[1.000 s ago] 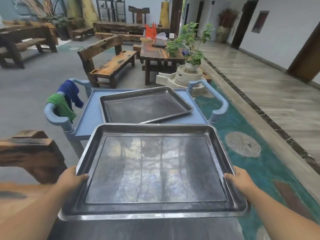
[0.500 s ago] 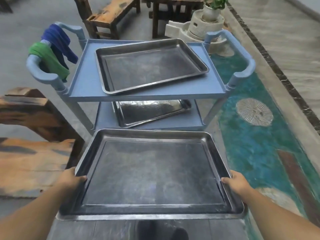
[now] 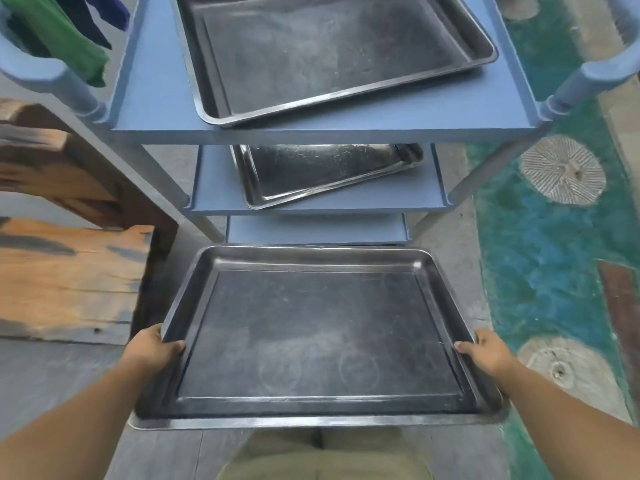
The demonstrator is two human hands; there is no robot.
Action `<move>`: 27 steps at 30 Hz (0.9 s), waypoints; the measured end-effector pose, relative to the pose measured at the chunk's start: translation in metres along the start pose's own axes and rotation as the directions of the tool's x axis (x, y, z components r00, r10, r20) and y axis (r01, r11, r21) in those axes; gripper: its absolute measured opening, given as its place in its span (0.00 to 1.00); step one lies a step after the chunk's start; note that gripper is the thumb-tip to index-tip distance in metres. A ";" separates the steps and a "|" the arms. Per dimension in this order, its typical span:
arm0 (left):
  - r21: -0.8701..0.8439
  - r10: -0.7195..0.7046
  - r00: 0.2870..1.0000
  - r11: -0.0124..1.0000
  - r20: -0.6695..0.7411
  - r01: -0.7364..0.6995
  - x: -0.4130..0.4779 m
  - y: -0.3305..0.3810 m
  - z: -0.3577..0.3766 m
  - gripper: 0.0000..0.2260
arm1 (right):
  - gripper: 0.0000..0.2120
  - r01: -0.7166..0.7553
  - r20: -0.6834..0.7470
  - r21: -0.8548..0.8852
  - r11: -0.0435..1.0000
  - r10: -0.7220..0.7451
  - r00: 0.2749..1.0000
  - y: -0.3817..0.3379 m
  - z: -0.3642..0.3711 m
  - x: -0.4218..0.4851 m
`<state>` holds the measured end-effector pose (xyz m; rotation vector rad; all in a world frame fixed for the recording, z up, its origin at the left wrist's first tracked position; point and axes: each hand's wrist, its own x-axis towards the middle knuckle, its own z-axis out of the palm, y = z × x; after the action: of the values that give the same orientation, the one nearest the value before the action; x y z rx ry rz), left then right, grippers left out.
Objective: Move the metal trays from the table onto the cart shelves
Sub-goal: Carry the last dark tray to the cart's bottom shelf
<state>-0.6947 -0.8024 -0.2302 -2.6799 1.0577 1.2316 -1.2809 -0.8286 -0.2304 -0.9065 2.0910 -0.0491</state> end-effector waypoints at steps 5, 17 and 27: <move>0.003 -0.059 0.998 0.998 -0.004 0.059 0.037 0.022 0.017 0.17 | 0.11 -0.018 0.053 -0.012 1.000 0.018 0.998 -0.020 0.010 0.059; -0.002 -0.141 0.990 0.990 -0.004 0.141 0.159 0.075 0.100 0.13 | 0.06 -0.041 0.147 -0.087 0.995 0.053 0.988 -0.059 0.046 0.241; 0.113 0.070 0.987 0.992 -0.145 -0.053 0.337 0.097 0.190 0.12 | 0.11 0.049 0.072 0.013 0.999 -0.050 0.996 -0.056 0.150 0.400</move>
<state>-0.7221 -1.0187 -0.5636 -2.7095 1.1967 0.9628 -1.2974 -1.0767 -0.5821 -0.9400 1.9994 -0.0526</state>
